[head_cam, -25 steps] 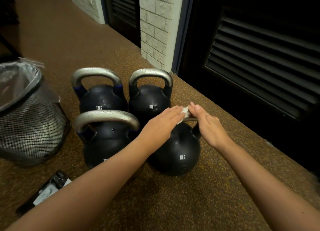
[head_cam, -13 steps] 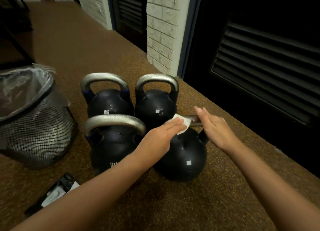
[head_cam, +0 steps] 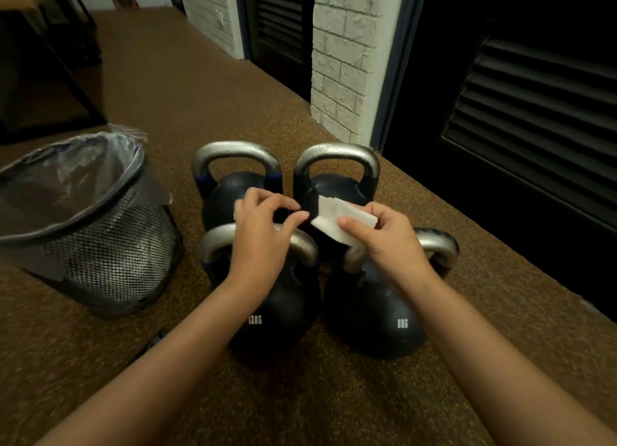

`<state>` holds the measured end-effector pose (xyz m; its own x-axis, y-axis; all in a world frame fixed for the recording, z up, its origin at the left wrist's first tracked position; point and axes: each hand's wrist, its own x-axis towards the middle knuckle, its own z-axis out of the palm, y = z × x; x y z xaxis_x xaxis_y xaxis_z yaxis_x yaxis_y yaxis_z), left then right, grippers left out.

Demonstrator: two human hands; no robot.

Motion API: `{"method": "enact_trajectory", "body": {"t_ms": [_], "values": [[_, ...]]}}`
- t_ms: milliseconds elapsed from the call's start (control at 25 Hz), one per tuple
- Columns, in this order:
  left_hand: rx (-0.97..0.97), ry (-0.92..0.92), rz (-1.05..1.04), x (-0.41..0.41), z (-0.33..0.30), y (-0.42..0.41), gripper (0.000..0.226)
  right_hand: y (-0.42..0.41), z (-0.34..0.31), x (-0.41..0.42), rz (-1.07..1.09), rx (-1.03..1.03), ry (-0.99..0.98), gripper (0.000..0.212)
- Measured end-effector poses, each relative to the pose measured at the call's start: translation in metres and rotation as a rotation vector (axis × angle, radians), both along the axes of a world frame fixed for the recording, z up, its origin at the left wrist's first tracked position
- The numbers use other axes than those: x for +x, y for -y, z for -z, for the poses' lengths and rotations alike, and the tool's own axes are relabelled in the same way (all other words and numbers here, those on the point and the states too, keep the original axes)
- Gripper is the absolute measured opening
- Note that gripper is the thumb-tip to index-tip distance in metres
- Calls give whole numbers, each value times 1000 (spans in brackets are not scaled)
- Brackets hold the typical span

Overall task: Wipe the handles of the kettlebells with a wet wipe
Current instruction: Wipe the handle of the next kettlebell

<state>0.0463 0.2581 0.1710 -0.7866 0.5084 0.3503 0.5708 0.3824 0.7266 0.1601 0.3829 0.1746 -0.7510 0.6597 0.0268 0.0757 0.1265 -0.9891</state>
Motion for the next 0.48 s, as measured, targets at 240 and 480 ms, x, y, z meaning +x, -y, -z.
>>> {"method": "enact_trajectory", "body": {"t_ms": [240,480], "values": [[-157,-300,-19,-33,33,40,27,26,38,-15,140,394,182,26],[-90,-288,54,-39,59,46,42,44,69,-21,93,376,155,44]]}}
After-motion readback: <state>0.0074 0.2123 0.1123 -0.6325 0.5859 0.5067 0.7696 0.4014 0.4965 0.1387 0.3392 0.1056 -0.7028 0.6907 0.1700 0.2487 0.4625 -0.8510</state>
